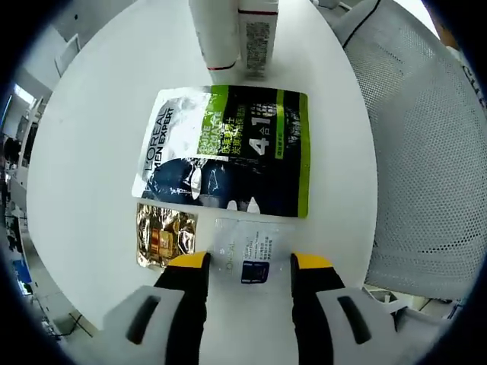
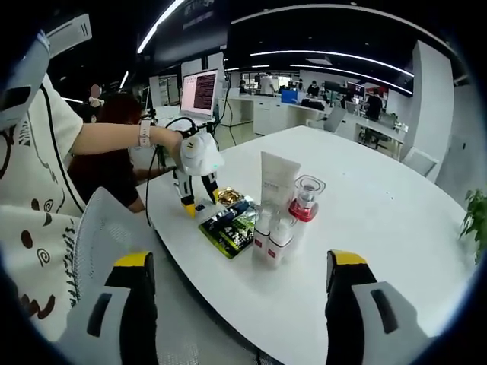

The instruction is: Arrange the skincare products in the storage area until every visible bottle or jar stands upright without overlapping.

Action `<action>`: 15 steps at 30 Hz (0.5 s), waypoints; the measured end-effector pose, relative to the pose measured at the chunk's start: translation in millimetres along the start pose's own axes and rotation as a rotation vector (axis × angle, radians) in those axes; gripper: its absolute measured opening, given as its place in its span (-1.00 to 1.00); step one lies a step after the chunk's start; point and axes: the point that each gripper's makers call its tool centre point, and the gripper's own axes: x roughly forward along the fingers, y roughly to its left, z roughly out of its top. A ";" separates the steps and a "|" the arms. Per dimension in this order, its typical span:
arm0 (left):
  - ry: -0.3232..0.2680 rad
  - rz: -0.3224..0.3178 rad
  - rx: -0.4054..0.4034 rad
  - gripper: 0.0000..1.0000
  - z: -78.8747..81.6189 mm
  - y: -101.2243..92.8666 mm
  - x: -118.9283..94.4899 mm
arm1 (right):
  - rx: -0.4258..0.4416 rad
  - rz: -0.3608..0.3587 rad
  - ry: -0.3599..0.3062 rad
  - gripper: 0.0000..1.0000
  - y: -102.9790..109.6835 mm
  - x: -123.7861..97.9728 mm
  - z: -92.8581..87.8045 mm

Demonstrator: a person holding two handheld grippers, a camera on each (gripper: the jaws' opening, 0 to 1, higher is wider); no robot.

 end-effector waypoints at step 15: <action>-0.001 -0.019 0.013 -0.10 -0.5 -8.7 0.9 | -0.002 0.007 0.005 0.86 3.0 0.5 -1.7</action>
